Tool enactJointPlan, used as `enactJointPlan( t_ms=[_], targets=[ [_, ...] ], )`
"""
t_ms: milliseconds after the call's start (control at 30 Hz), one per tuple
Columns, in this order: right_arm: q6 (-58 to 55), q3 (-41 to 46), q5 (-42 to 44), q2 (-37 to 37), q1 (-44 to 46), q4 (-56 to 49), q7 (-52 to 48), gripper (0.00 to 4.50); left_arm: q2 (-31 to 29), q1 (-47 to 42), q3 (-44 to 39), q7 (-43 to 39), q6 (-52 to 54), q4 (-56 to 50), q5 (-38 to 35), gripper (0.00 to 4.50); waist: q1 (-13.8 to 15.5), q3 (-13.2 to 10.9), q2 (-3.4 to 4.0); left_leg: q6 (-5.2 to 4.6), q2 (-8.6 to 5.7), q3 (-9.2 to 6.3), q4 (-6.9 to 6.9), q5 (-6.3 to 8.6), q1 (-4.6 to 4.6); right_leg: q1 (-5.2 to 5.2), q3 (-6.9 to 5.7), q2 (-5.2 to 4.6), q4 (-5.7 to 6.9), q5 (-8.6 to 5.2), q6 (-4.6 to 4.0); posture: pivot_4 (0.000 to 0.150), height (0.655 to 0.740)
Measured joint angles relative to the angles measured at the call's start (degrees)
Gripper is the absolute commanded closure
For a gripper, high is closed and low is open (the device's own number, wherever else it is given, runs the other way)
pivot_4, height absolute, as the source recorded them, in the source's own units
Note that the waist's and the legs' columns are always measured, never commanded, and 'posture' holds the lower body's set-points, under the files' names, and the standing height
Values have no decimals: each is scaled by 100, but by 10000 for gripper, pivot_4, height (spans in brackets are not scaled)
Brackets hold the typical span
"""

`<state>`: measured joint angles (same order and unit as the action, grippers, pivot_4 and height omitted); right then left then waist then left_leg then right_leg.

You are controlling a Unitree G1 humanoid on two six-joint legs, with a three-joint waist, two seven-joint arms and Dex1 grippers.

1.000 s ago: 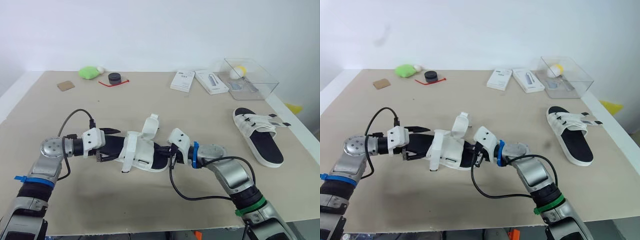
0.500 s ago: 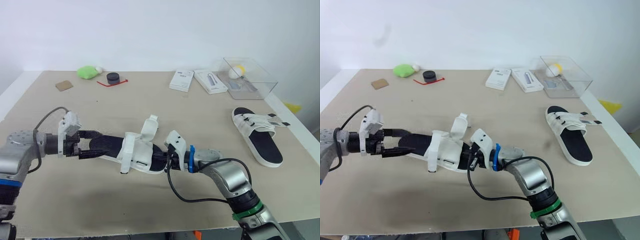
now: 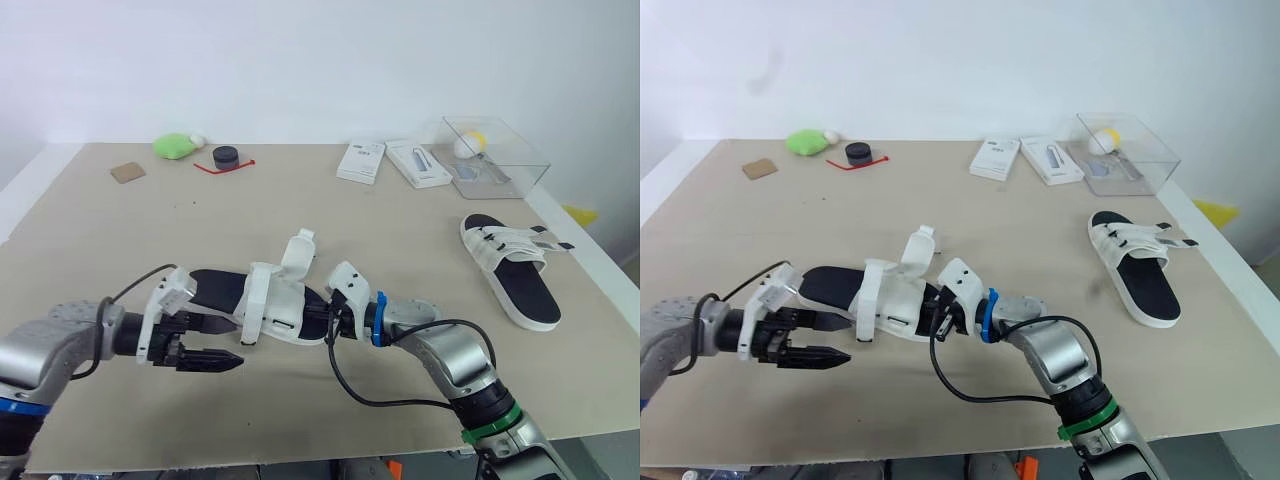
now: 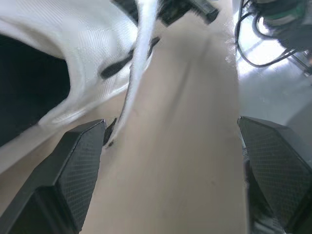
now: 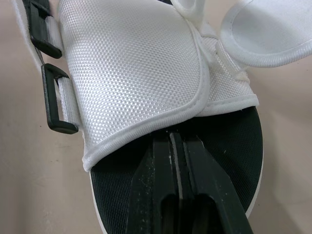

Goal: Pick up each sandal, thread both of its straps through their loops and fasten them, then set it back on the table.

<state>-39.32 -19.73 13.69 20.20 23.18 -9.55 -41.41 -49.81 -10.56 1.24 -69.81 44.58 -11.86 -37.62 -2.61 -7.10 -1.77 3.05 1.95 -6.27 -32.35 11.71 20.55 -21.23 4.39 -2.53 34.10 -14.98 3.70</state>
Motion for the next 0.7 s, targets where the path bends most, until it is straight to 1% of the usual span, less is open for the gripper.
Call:
enactJointPlan(
  t_ms=[100,200,233,467,600,700],
  targets=[
    [-2,-7,4,-1,-5,-18,0,45000,313,-8,188,224,-259,56,292,377,1,1,0,0,0,0,0,0,-1,1,1,2,1,1,1,1500,7400],
    [-3,-7,5,-3,-4,-20,2,45000,456,-16,333,314,-417,174,464,8086,2,1,0,0,-1,0,0,0,0,1,2,3,1,2,1,1500,7400],
    [-5,-6,5,-4,-4,-21,5,45000,509,-20,339,327,-422,185,491,13357,1,1,0,0,-1,0,0,0,0,1,2,3,1,2,2,1500,7400],
    [-10,-4,5,-7,-3,-19,23,45000,583,-114,324,305,-206,184,331,44349,-1,1,0,0,-1,0,0,0,0,1,3,3,1,2,2,1500,7400],
    [-12,-4,5,-11,5,-13,24,45000,545,-272,287,273,2,184,190,44835,-1,0,-1,0,-1,-1,0,0,0,1,3,4,1,2,2,1500,7400],
    [-27,-2,5,-17,16,-10,26,45000,371,-606,82,190,659,181,-314,44835,-3,-2,-4,-1,0,-3,0,0,1,-1,3,8,1,2,3,1500,7400]
  ],
)
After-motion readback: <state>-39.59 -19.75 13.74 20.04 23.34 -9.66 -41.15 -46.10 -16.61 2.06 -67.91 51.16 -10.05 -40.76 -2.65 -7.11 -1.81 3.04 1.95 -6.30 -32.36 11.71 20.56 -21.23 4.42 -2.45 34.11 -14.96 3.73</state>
